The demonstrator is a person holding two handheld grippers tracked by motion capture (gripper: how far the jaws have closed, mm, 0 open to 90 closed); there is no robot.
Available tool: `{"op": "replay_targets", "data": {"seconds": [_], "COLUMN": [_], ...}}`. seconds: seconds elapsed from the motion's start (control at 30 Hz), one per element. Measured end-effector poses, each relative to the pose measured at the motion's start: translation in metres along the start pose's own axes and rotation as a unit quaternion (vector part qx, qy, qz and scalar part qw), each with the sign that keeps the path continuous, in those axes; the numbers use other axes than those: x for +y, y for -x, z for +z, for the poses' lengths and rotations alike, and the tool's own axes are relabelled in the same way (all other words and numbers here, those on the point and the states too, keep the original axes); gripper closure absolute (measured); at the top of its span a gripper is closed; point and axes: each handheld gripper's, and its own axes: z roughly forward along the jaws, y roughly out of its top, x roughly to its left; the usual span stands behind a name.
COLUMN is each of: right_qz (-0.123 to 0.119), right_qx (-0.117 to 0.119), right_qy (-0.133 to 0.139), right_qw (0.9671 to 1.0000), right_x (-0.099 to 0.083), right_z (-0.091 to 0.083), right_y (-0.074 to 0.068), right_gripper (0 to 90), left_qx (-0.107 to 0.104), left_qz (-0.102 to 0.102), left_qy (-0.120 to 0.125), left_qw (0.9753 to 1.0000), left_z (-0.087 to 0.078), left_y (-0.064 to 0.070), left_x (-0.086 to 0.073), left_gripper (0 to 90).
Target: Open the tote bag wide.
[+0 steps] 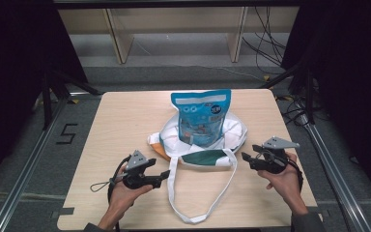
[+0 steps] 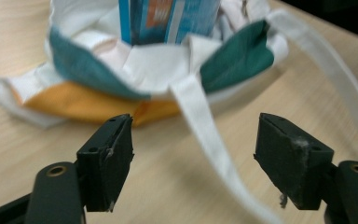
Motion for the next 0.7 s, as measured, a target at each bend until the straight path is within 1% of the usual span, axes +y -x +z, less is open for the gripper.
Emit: {"op": "replay_targets", "data": {"seconds": [0.03,0.07,0.1,0.13,0.17,0.2,0.23,0.27,0.3,0.33,0.37,0.4,0.43,0.47,0.5,0.53,0.57,0.6,0.63,0.67,0.7], "right_qz": [0.000,0.005,0.000,-0.012,0.000,-0.001,0.000,-0.007,-0.009,0.003,0.003,0.010,0.010,0.012,-0.006,0.009,-0.002,-0.004,-0.005,-0.005,0.011], "right_qx": [0.000,-0.004,-0.006,-0.003,0.001,0.003,0.004,0.006,0.000,0.006,0.006,0.004,0.004,0.006,0.009,0.006,0.009,0.014,0.012,0.012,0.009], "right_qy": [0.000,-0.007,-0.011,-0.011,-0.016,-0.020,-0.027,-0.028,-0.029,-0.041,-0.041,-0.046,-0.046,-0.047,-0.048,-0.055,-0.050,-0.054,-0.059,-0.059,-0.061], "right_qw": [1.0000,1.0000,0.9999,0.9999,0.9999,0.9998,0.9996,0.9996,0.9995,0.9992,0.9992,0.9989,0.9989,0.9988,0.9988,0.9984,0.9987,0.9984,0.9982,0.9982,0.9980], "right_x": [0.000,-0.005,-0.009,-0.013,-0.023,-0.028,-0.033,-0.037,-0.042,-0.045,-0.045,-0.052,-0.052,-0.055,-0.057,-0.060,-0.062,-0.066,-0.067,-0.067,-0.068], "right_z": [0.000,-0.005,-0.009,-0.012,-0.017,-0.020,-0.022,-0.024,-0.026,-0.029,-0.029,-0.034,-0.034,-0.036,-0.036,-0.038,-0.038,-0.040,-0.042,-0.042,-0.043], "right_y": [0.000,-0.004,-0.006,-0.007,-0.012,-0.013,-0.014,-0.013,-0.014,-0.016,-0.016,-0.018,-0.018,-0.018,-0.015,-0.019,-0.017,-0.017,-0.018,-0.018,-0.021], "right_gripper": [43.6,43.5,43.1,43.0,42.7,42.6,42.5,42.4,42.1,41.7,41.7,40.7,40.7,39.9,39.4,38.9,38.3,37.7,37.5,37.5,37.4], "left_qx": [0.003,0.006,0.004,0.002,0.006,0.009,0.008,0.011,0.007,0.008,0.008,0.006,0.006,0.007,0.005,0.006,0.006,0.004,0.004,0.004,0.003], "left_qz": [0.006,0.006,0.004,0.005,0.005,0.009,-0.003,-0.002,0.004,-0.001,-0.001,0.010,0.010,0.006,0.006,0.014,0.011,0.023,0.014,0.014,0.012], "left_qy": [-0.008,-0.009,-0.014,-0.016,-0.016,-0.024,-0.020,-0.020,-0.023,-0.023,-0.023,-0.026,-0.026,-0.024,-0.023,-0.031,-0.029,-0.044,-0.031,-0.031,-0.039], "left_qw": [0.9999,0.9999,0.9999,0.9999,0.9998,0.9996,0.9998,0.9997,0.9997,0.9997,0.9997,0.9996,0.9996,0.9997,0.9997,0.9994,0.9995,0.9988,0.9994,0.9994,0.9992], "left_z": [-0.003,-0.005,-0.007,-0.009,-0.011,-0.016,-0.016,-0.017,-0.018,-0.019,-0.019,-0.020,-0.020,-0.020,-0.020,-0.021,-0.021,-0.022,-0.020,-0.020,-0.020], "left_y": [0.000,0.000,0.000,-0.001,0.000,0.000,0.002,0.004,0.004,0.006,0.006,0.007,0.007,0.010,0.011,0.011,0.013,0.014,0.016,0.016,0.016], "left_x": [-0.005,-0.009,-0.012,-0.015,-0.017,-0.020,-0.021,-0.023,-0.023,-0.025,-0.025,-0.026,-0.026,-0.028,-0.029,-0.030,-0.031,-0.032,-0.033,-0.033,-0.034], "left_gripper": [26.9,26.3,25.7,25.5,25.0,24.4,24.2,24.1,23.9,23.9,23.7,23.3,23.1,23.1,23.2,22.9,22.5,22.5,22.5,22.6,22.6]}}
